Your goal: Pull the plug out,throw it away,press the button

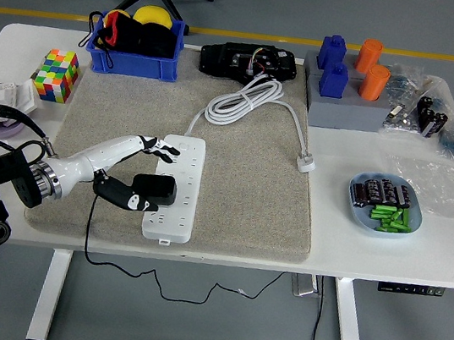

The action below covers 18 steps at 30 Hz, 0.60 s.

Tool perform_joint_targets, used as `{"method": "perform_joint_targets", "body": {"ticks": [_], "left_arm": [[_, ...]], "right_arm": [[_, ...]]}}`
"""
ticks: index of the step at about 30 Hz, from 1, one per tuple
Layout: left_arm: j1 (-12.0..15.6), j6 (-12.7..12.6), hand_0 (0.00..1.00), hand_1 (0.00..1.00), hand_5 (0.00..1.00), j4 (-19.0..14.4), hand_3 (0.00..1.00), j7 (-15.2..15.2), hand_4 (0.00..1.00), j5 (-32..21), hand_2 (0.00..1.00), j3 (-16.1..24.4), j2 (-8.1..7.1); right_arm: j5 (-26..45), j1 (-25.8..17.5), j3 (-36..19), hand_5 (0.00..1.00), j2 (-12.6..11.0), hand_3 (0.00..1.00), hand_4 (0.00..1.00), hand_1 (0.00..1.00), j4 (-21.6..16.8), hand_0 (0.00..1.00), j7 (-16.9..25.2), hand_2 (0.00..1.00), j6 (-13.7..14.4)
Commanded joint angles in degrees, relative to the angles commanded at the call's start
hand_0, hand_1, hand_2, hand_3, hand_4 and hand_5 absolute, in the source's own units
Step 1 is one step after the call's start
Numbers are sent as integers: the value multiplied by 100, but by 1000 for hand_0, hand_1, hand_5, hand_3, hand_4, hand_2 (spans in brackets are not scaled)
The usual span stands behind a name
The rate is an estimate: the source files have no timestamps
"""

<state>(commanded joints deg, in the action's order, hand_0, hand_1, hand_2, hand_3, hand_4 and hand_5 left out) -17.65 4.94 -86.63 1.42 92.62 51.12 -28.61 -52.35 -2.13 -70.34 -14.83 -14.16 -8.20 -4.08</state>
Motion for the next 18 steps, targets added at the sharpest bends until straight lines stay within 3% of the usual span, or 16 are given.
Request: {"method": "perform_joint_targets", "body": {"ticks": [10, 11, 16, 17, 18], "left_arm": [[-157, -252, 862, 874, 53, 263, 843, 24, 996, 139, 815, -243, 106], [-191, -295, 825, 775, 16, 307, 824, 51, 969, 130, 751, -273, 128], [-359, -335, 825, 775, 16, 485, 824, 129, 969, 221, 751, -406, 193], [-409, -333, 763, 606, 2, 537, 762, 139, 905, 221, 633, -456, 201], [-440, -341, 763, 606, 2, 570, 762, 144, 905, 244, 633, -488, 206]], "right_arm": [[9, -28, 17, 656, 12, 675, 761, 684, 10, 727, -1, 669, 0], [9, -25, 15, 655, 13, 675, 761, 684, 7, 727, 1, 669, 0], [10, -21, 0, 655, 25, 675, 761, 684, 3, 727, 4, 669, 1], [9, -17, 1, 655, 26, 673, 761, 683, 6, 727, 1, 669, -2], [6, -14, -5, 655, 26, 673, 761, 683, 6, 727, 0, 669, -2]]}}
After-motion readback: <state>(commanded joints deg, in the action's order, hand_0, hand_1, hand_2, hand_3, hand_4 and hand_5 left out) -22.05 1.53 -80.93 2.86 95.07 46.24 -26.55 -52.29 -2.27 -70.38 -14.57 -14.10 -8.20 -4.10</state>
